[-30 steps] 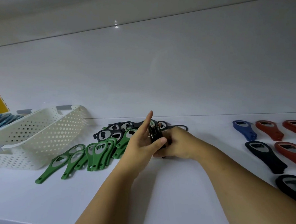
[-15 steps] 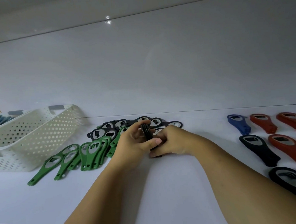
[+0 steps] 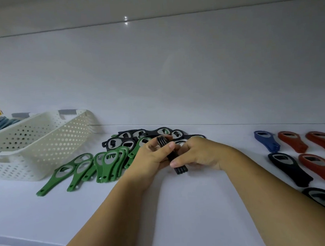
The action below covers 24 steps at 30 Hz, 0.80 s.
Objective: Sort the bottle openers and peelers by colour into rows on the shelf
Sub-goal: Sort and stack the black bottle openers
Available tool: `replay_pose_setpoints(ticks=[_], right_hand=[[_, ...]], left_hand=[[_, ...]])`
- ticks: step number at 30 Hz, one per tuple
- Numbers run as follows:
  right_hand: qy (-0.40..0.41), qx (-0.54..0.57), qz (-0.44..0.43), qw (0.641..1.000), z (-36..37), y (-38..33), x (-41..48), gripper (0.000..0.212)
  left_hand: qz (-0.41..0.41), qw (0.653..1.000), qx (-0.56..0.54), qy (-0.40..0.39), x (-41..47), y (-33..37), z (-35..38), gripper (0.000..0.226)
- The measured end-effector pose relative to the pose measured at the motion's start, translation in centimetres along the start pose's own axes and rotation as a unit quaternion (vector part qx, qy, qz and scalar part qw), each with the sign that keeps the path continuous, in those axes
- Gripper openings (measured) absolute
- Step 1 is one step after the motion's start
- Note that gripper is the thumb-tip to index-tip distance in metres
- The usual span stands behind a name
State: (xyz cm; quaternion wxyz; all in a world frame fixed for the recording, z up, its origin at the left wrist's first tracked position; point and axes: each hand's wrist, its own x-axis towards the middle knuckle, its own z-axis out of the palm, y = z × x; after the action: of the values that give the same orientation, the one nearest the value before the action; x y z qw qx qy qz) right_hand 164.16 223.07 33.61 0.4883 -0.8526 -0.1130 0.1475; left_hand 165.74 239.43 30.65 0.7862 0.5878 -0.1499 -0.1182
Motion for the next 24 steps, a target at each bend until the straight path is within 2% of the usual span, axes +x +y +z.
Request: replay_pose_setpoints(ticks=[5, 8, 10, 13, 15, 19, 24], right_hand=[[0.045, 0.02, 0.01, 0.999, 0.6, -0.6, 0.5, 0.048], [0.062, 0.02, 0.029, 0.997, 1.0, -0.8, 0.5, 0.037], [0.095, 0.021, 0.058, 0.994, 0.7, -0.8, 0.4, 0.033], [0.193, 0.0, 0.136, 0.972, -1.9, 0.2, 0.1, 0.039], [0.26, -0.041, 0.19, 0.946, -4.4, 1.0, -0.8, 0.036], [0.321, -0.126, 0.283, 0.895, -8.8, 2.7, -2.5, 0.03], [0.29, -0.209, 0.368, 0.858, -10.9, 3.9, -1.8, 0.03]], left_hand=[[-0.019, 1.0, -0.019, 0.002, 0.0, 0.1, -0.5, 0.056], [-0.016, 1.0, -0.016, 0.012, 0.0, 0.0, -0.4, 0.066], [0.007, 0.998, 0.035, 0.05, 0.1, -0.2, 0.2, 0.057], [0.057, 0.979, 0.149, 0.127, 0.0, -0.5, 1.1, 0.031], [0.072, 0.962, 0.228, 0.129, 0.0, -0.7, 1.3, 0.011], [0.059, 0.936, 0.342, 0.064, 0.2, -1.1, 1.6, 0.02], [0.04, 0.925, 0.376, 0.043, 0.5, -1.3, 1.5, 0.022]])
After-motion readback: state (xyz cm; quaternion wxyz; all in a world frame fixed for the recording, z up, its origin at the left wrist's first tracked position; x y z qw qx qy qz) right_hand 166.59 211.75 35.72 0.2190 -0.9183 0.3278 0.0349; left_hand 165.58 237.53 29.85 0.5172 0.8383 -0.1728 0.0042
